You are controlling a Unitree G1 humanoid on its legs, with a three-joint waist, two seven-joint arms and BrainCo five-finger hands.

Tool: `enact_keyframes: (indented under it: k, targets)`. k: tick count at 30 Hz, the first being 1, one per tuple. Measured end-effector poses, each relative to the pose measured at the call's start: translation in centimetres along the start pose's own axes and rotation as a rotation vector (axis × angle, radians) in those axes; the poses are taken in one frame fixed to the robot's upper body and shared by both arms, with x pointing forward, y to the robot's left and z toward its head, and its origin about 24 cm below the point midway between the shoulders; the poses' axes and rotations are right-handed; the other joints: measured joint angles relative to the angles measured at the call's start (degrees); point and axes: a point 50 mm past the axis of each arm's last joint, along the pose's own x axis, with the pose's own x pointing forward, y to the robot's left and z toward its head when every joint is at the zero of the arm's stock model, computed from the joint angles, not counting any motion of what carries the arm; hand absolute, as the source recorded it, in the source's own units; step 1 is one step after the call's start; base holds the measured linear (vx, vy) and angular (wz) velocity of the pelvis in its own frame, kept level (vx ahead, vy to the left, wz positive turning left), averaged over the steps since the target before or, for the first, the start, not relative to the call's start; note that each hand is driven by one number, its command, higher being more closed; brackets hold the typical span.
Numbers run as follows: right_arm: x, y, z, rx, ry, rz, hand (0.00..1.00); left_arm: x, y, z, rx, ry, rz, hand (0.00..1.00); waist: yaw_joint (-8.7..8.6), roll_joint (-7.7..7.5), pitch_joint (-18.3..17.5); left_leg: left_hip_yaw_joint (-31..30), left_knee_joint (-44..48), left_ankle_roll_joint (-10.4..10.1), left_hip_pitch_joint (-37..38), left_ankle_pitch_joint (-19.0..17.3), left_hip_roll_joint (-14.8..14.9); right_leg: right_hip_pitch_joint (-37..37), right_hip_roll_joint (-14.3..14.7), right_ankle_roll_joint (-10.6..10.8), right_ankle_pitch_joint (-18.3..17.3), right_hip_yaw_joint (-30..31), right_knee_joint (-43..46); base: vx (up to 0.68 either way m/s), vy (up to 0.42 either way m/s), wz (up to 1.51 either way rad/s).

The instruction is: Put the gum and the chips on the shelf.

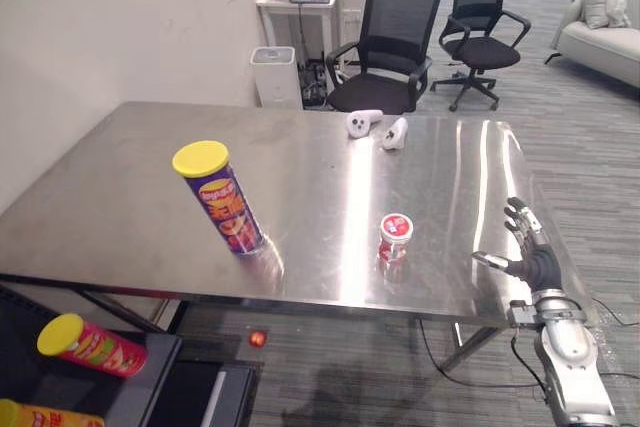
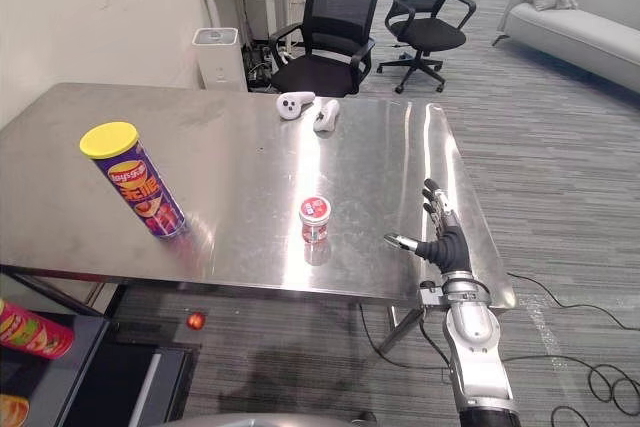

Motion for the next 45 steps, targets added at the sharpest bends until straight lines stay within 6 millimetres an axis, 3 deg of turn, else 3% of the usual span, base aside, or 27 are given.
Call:
enact_keyframes:
  k: [17, 23, 45]
  targets:
    - [1.7, 3.5, 0.5, 0.041, -0.035, 0.13, 0.0, 0.2, 0.3, 0.6, 0.068, -0.009, 0.0, 0.0, 1.53, -0.9, 1.2, -1.8, -0.8, 0.1, -0.7, 1.5, -0.1, -0.1, -0.1, -0.2, -0.1, -1.7, 0.4, -0.02, -0.009, 0.05]
    - [1.7, 3.6, 0.4, 0.042, -0.029, 0.136, 0.0, 0.3, 0.0, 0.9, 0.096, -0.014, -0.009, 0.0, 2.66, -1.05, 1.4, -2.7, -1.9, 0.2, -0.9, 2.3, -0.3, -0.2, -0.1, -0.2, -0.1, -2.5, 0.4, -0.01, -0.005, 0.07]
    - [2.3, 5.3, -1.1, 0.055, 0.04, 0.204, 0.0, 0.3, 0.2, 1.1, 0.1, -0.019, -0.005, 0.0, 3.06, -1.74, 2.4, -3.5, -2.5, 0.4, -1.4, 3.0, -0.5, -0.2, -0.2, -0.2, -0.1, -3.3, 0.3, 0.0, -0.001, 0.01]
